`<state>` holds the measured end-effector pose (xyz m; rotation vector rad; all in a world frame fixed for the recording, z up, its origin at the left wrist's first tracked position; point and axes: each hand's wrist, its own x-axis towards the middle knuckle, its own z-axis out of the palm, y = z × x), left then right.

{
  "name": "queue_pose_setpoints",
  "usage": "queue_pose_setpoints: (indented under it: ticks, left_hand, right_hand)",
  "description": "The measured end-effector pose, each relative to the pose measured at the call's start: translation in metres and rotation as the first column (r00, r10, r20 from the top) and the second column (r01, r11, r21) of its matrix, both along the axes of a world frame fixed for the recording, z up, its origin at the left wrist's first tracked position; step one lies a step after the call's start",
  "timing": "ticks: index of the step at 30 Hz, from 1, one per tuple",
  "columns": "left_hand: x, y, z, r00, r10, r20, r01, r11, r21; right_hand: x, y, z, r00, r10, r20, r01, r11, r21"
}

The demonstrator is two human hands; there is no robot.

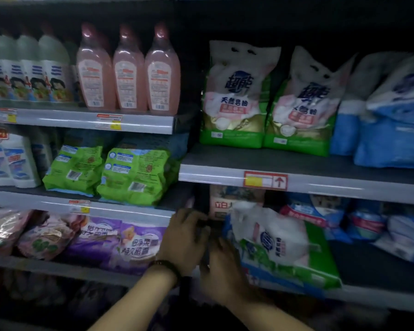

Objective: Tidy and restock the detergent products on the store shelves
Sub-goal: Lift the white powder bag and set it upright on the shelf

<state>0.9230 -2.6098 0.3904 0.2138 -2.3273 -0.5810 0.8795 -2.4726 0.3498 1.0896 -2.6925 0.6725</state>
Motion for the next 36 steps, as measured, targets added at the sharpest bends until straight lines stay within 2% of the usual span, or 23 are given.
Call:
queue_pose_setpoints:
  ticks: [2,4,8,11,14,21,25,28,32,34,36]
  left_hand:
    - [-0.006,0.03,-0.015,0.988,-0.112,0.105,0.109,0.994,0.029]
    - [-0.015,0.056,-0.027,0.961,-0.152,0.233,0.151,0.988,0.019]
    - [-0.04,0.099,-0.047,0.85,-0.153,0.503,0.191,0.981,-0.024]
    - [-0.071,0.115,-0.064,0.782,-0.11,0.614,0.239,0.962,-0.132]
    - [-0.094,0.132,-0.069,0.693,-0.122,0.71,0.26,0.962,-0.088]
    - [-0.116,0.138,-0.092,0.599,-0.168,0.783,0.187,0.98,0.068]
    - [-0.114,0.135,-0.107,0.61,-0.139,0.78,0.206,0.978,0.014]
    - [-0.118,0.134,-0.12,0.603,-0.09,0.793,0.229,0.971,-0.064]
    - [-0.111,0.145,-0.124,0.673,-0.098,0.733,0.192,0.98,-0.046]
    - [-0.106,0.149,-0.123,0.697,-0.146,0.702,0.18,0.983,0.026]
    - [-0.099,0.157,-0.119,0.775,-0.196,0.601,0.145,0.981,0.133]
  right_hand:
    - [-0.009,0.042,-0.005,0.995,-0.067,0.073,0.062,0.995,0.076]
    - [-0.018,0.082,-0.006,0.988,-0.126,0.092,0.114,0.985,0.129]
    - [-0.037,0.149,-0.017,0.96,-0.265,0.088,0.244,0.95,0.195]
    - [-0.06,0.183,-0.028,0.943,-0.326,0.074,0.302,0.926,0.224]
    - [-0.089,0.202,-0.036,0.933,-0.35,0.078,0.324,0.917,0.232]
    - [-0.145,0.207,-0.052,0.932,-0.356,0.068,0.303,0.868,0.393]
    - [-0.156,0.199,-0.054,0.93,-0.365,0.046,0.294,0.812,0.504]
    - [-0.164,0.199,-0.043,0.932,-0.361,0.003,0.314,0.814,0.489]
    - [-0.168,0.207,-0.025,0.933,-0.36,0.026,0.307,0.828,0.469]
    - [-0.175,0.208,-0.011,0.917,-0.389,0.089,0.295,0.811,0.506]
    - [-0.179,0.21,0.011,0.91,-0.392,0.134,0.277,0.816,0.506]
